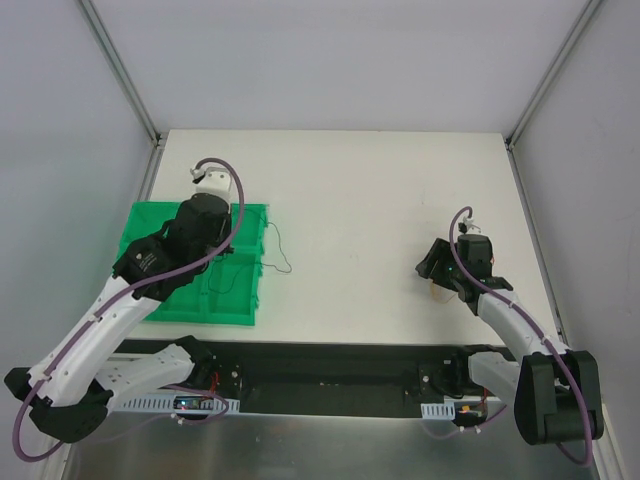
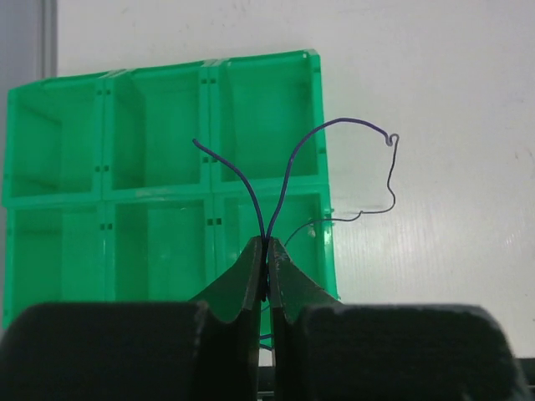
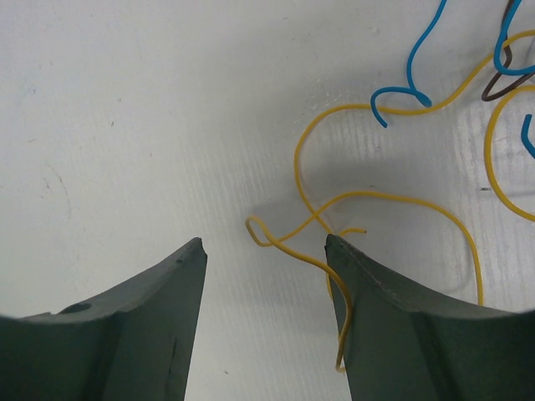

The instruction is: Untangle the cables

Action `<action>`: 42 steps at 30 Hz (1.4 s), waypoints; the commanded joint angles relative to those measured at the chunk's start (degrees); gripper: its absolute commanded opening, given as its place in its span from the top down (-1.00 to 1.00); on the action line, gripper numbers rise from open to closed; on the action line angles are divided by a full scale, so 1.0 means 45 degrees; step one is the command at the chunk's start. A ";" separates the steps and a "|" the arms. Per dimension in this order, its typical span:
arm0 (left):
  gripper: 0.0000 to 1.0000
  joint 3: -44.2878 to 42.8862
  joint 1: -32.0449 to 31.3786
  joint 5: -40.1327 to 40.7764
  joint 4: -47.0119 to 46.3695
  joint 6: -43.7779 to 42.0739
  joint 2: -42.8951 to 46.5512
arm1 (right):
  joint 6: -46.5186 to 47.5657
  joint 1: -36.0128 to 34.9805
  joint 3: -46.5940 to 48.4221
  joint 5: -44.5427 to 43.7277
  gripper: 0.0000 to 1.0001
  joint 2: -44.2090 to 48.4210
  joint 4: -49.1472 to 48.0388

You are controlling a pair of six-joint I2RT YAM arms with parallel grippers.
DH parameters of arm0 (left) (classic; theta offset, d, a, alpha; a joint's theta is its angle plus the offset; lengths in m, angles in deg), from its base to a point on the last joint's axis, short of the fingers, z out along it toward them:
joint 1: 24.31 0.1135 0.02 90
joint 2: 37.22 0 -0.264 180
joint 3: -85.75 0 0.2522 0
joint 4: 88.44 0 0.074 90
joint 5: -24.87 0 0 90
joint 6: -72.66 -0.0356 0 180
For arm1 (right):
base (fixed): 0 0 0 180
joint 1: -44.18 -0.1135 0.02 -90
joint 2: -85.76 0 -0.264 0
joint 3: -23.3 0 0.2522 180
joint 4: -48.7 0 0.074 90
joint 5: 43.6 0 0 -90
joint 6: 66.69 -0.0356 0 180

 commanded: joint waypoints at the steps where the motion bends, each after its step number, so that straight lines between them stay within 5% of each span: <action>1: 1.00 -0.0688 0.0123 0.1949 0.0224 -0.0086 0.0803 | 0.0164 0.0038 0.0074 0.0175 -0.25 -0.0004 -0.0472; 17: 1.00 -0.1725 0.0142 0.2889 0.1064 -0.0870 0.1214 | 0.0164 0.0019 0.0211 0.0273 -0.25 -0.0317 -0.0453; 25: 1.00 -0.0127 0.0142 -0.0214 0.0538 0.2310 0.0337 | 0.0184 0.0038 0.0250 0.0312 -0.25 -0.0414 -0.0472; 31: 1.00 0.0501 0.0376 -0.0412 -0.0166 0.4225 -0.1050 | 0.0184 0.0038 0.0172 0.0312 -0.25 -0.0239 -0.0453; 42: 1.00 0.2279 0.2173 -0.3028 -0.4109 0.5849 -0.1479 | 0.0184 0.0038 0.0191 0.0331 -0.25 -0.0277 -0.0433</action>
